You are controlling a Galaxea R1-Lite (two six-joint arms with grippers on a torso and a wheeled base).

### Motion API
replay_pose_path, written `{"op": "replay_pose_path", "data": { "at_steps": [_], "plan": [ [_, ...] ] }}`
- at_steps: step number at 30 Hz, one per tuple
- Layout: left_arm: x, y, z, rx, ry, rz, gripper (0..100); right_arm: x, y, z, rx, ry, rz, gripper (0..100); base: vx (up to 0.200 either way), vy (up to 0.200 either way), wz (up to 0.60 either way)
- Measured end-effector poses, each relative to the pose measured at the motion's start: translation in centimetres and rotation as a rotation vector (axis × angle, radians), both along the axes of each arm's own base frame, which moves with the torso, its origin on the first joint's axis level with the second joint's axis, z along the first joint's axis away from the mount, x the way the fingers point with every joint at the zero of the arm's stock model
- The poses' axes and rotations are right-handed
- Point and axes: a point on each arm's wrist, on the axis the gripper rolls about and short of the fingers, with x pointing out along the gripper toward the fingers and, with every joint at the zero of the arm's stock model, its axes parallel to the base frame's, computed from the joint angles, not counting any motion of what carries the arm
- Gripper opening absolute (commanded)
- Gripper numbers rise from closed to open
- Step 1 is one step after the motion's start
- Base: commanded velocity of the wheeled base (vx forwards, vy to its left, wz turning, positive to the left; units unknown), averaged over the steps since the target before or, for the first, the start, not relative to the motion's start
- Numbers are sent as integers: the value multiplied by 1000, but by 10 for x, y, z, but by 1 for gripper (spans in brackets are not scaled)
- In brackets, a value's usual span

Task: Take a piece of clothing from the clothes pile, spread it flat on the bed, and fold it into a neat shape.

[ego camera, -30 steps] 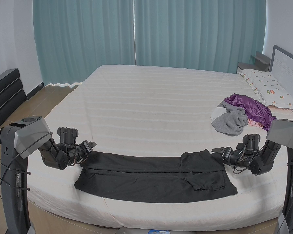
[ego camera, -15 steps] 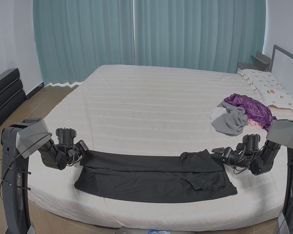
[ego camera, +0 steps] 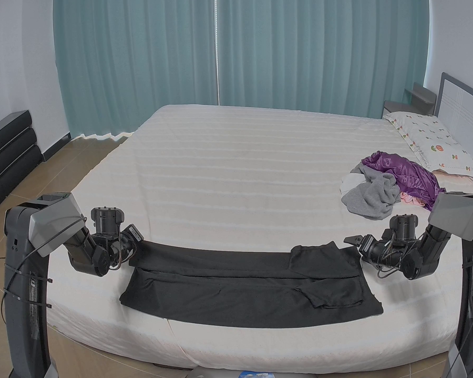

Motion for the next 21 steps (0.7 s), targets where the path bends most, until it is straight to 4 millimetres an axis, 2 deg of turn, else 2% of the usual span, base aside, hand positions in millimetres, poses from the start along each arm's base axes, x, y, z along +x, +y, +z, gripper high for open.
{"op": "replay_pose_path", "data": {
  "at_steps": [10, 11, 21],
  "plan": [
    [0, 0, -2, -3, 3, -3, 0, 20, 9, -7, -66, -9, -63, 100, 0, 0, 0],
    [0, 0, -2, -3, 3, -2, 0, 21, 10, -8, -67, -10, -62, 0, 0, 0, 0],
    [0, 0, -3, -3, 5, -3, 0, 24, 12, -14, -70, 13, -63, 0, 0, 0, 0]
  ]
}}
